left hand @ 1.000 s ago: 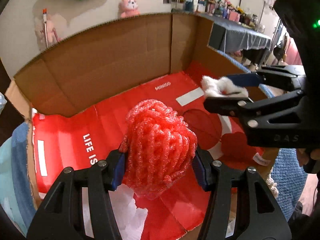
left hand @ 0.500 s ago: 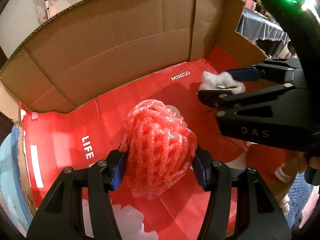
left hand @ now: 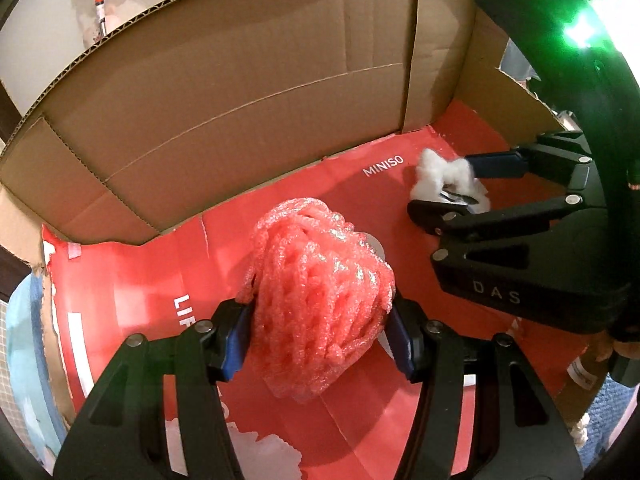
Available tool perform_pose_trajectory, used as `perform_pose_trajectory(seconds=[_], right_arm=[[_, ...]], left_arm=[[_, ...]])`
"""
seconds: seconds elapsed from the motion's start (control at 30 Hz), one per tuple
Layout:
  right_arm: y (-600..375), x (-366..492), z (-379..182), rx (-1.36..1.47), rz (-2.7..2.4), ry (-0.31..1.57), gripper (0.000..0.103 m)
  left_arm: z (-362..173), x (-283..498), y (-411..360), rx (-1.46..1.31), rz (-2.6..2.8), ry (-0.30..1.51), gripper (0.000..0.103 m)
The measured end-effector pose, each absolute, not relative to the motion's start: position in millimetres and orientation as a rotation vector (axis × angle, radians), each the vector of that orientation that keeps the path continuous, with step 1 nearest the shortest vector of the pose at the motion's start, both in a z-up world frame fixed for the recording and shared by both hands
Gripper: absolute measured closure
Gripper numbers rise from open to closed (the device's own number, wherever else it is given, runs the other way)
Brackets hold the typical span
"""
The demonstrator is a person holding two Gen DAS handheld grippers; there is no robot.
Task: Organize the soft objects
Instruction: 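Carry the red mesh net with the left tool while the right tool carries the star into the box, then open the left tool releasing the mesh net while the right tool releases the star in the box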
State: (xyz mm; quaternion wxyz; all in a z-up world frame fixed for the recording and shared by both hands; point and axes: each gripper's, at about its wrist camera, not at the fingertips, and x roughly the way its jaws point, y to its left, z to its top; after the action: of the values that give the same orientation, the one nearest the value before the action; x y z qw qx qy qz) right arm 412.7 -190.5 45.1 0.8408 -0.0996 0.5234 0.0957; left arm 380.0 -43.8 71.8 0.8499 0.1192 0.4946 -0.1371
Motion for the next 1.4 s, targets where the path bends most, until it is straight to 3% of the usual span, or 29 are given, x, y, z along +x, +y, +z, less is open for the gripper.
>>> perform_pose_trajectory(seconds=[1.03, 1.4], right_arm=[[-194, 414, 53, -0.2, 0.206, 1.091, 0.041], [-191, 401, 68, -0.207, 0.191, 1.072, 0.036]], left_arm=[[86, 373, -49, 0.248, -0.293, 0.994, 0.037], [95, 350, -44, 0.252, -0.256, 0.962, 0.031]])
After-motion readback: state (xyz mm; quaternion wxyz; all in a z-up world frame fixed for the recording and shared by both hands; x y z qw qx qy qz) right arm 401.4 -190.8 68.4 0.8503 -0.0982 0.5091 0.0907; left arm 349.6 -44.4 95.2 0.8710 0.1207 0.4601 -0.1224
